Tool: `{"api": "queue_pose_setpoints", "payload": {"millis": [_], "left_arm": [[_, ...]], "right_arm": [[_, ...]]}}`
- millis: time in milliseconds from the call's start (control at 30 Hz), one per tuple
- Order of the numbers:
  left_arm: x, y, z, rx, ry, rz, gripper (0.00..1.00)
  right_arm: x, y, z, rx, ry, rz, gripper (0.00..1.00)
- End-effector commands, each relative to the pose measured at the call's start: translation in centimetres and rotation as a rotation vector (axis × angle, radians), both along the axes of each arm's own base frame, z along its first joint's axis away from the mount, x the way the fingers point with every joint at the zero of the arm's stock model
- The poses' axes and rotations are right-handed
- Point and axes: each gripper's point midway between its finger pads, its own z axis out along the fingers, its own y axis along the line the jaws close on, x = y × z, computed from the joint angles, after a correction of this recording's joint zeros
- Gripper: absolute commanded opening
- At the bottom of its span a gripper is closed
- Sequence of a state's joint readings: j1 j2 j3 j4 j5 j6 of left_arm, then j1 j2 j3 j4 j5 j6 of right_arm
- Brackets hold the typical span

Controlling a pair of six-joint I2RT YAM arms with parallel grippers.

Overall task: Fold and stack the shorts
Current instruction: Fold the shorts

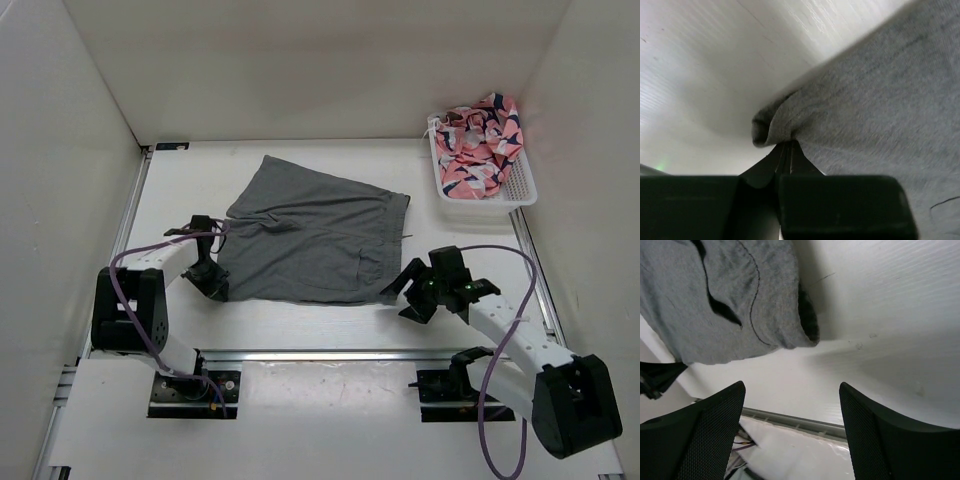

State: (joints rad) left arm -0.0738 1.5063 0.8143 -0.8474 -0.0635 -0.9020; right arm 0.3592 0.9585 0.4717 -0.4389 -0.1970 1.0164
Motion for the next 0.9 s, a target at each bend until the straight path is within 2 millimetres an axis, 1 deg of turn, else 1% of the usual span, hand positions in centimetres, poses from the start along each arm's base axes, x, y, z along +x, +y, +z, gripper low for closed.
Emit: {"api": "queue_pose_setpoints", "payload": {"millis": [0,67,100,133,200,233,267,333,367,433,467,500,533,600,633,667,700,733,767,800,833,867], "left_arm": [[1.9,0.1,0.8,0.0,-0.065,-0.002,0.1],[2.1,0.1,1.2,-0.001,-0.086,-0.002,0.1],[2.1,0.1,1.2,-0.001,-0.086,-0.002,0.1],[2.2,0.1,1.5,-0.002,-0.098,-0.002,0.1],[2.3,0.1,1.8,-0.003,-0.109,-0.002,0.1],[2.3,0.1,1.8,-0.003,-0.109,-0.002,0.1],[2.4,0.1,2.0,-0.003,-0.12,-0.002,0.1],[2.3,0.1,2.0,-0.002,-0.119,-0.011,0.1],[2.3,0.1,2.0,-0.002,-0.119,-0.011,0.1],[2.3,0.1,2.0,-0.002,-0.119,-0.011,0.1],[2.3,0.1,2.0,-0.002,-0.119,-0.011,0.1],[2.2,0.1,1.8,-0.001,-0.109,-0.011,0.1],[2.2,0.1,1.8,0.0,-0.108,-0.02,0.1],[2.1,0.1,1.6,0.0,-0.099,-0.021,0.1],[2.1,0.1,1.5,0.0,-0.099,-0.021,0.1],[2.5,0.1,1.8,0.0,-0.108,-0.021,0.1],[2.5,0.1,1.8,0.0,-0.108,-0.021,0.1],[2.5,0.1,1.8,0.0,-0.108,-0.021,0.1],[2.5,0.1,1.8,0.0,-0.108,-0.021,0.1],[2.5,0.1,1.8,0.0,-0.108,-0.021,0.1],[2.9,0.3,2.1,0.0,-0.119,-0.011,0.1],[2.6,0.3,2.3,0.0,-0.117,-0.011,0.1]], "right_arm": [[1.6,2.2,0.7,0.162,-0.006,-0.062,0.78],[1.6,2.0,-0.2,0.162,0.03,-0.115,0.74],[2.0,2.0,0.0,0.168,0.02,-0.134,0.72],[1.8,1.7,-0.8,0.166,0.035,-0.158,0.71],[2.2,2.0,-0.8,0.212,0.041,-0.213,0.69],[2.2,2.0,-1.1,0.229,0.048,-0.234,0.69],[1.9,1.9,-1.7,0.247,0.081,-0.276,0.69],[2.2,1.9,-1.7,0.265,0.079,-0.307,0.69],[2.1,1.6,-2.2,0.26,0.094,-0.333,0.69],[2.6,1.7,-2.1,0.271,0.086,-0.356,0.68],[2.8,1.3,-2.7,0.254,0.087,-0.381,0.68],[2.9,1.2,-2.9,0.253,0.1,-0.405,0.66],[3.5,1.4,-2.4,0.275,0.077,-0.409,0.64],[4.0,1.0,-3.2,0.252,0.081,-0.445,0.62],[4.0,0.8,-3.8,0.235,0.089,-0.456,0.58],[4.5,0.7,-3.7,0.224,0.087,-0.465,0.56],[4.9,0.7,-3.4,0.217,0.074,-0.463,0.52],[5.3,0.6,-3.4,0.209,0.068,-0.471,0.41],[5.6,0.8,-2.9,0.205,0.057,-0.459,0.32],[5.6,0.6,-2.9,0.182,0.055,-0.449,0.23],[4.8,0.3,-3.2,0.152,0.09,-0.446,0.06],[4.5,0.2,-3.1,0.136,0.099,-0.437,0.0]]}}
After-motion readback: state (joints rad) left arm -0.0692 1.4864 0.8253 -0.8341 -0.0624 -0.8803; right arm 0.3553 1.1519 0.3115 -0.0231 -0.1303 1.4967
